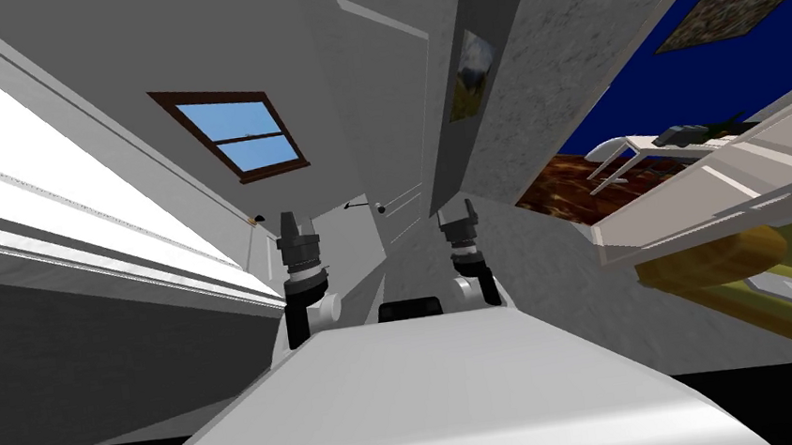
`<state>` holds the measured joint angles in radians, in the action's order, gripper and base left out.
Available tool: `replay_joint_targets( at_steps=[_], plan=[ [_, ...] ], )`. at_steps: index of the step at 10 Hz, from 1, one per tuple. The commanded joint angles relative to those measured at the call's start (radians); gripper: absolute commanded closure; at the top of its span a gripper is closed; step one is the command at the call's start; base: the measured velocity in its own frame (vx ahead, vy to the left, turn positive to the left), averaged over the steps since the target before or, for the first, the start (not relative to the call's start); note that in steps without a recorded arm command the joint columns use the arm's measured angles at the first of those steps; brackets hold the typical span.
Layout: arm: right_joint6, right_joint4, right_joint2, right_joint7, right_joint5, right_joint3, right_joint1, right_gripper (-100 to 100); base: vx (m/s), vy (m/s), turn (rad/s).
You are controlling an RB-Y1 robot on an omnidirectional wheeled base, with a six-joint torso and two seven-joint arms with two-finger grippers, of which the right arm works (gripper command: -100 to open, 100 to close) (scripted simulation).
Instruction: Push the door open
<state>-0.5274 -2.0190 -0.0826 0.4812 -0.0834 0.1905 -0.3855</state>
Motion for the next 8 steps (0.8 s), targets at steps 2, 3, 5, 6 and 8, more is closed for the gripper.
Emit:
replay_joint_targets(
  at_steps=[2,3,5,6,8],
  plan=[
    [-0.007,0.049,-0.005,0.058,0.000,0.049,0.016,-100,0.100,0.002,-0.040],
    [-0.012,0.071,-0.008,0.082,-0.002,0.065,0.024,-100,0.097,-0.003,-0.032],
    [-0.022,0.115,-0.015,0.129,-0.005,0.098,0.040,-100,0.102,0.004,-0.045],
    [-0.027,0.139,-0.019,0.154,-0.006,0.116,0.048,-100,0.094,-0.013,-0.039],
    [-0.037,0.185,-0.026,0.203,-0.009,0.150,0.065,-100,0.094,0.006,-0.040]
  ],
)
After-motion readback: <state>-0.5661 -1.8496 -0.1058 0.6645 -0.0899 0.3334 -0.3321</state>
